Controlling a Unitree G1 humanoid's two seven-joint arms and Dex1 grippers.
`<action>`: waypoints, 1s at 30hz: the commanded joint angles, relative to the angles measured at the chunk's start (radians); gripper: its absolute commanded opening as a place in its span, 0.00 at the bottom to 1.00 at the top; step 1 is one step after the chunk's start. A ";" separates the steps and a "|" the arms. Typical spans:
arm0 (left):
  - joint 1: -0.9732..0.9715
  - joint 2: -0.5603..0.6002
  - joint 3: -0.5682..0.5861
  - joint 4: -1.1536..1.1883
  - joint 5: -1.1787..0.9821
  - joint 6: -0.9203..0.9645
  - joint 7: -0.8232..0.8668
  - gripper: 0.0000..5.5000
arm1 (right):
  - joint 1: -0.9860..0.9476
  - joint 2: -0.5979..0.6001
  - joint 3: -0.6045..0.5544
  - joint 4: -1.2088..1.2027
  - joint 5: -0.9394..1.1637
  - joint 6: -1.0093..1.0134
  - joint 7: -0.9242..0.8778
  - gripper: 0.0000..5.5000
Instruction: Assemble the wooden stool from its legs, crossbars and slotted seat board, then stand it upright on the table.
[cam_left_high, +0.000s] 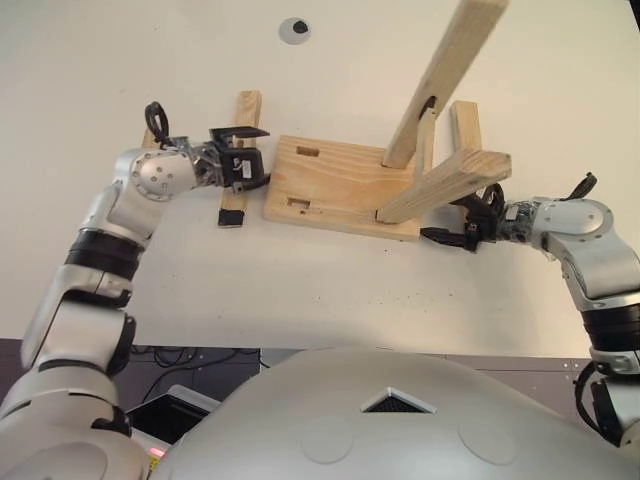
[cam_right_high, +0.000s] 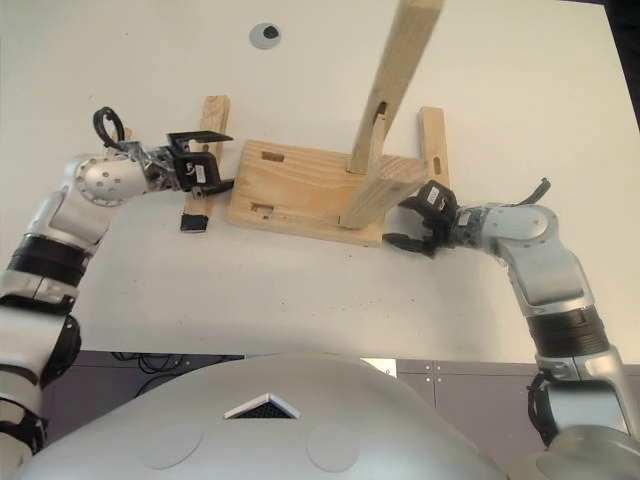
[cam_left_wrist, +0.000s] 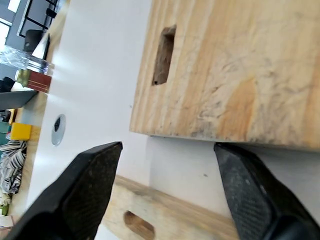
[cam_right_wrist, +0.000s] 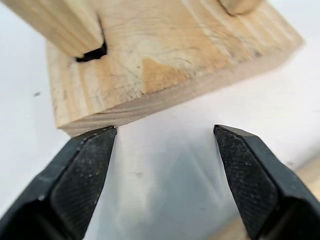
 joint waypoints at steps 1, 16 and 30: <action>0.034 -0.014 0.010 -0.168 -0.062 0.086 -0.078 0.61 | -0.043 0.037 -0.029 -0.017 0.023 -0.027 -0.010 0.65; 0.087 0.094 0.070 -0.309 -0.127 0.241 -0.323 0.61 | 0.031 -0.065 -0.149 -0.165 0.134 0.014 0.153 0.65; -0.114 0.124 0.181 -0.460 -0.319 0.405 -0.429 0.61 | 0.243 -0.251 -0.288 -0.404 0.309 0.112 0.307 0.65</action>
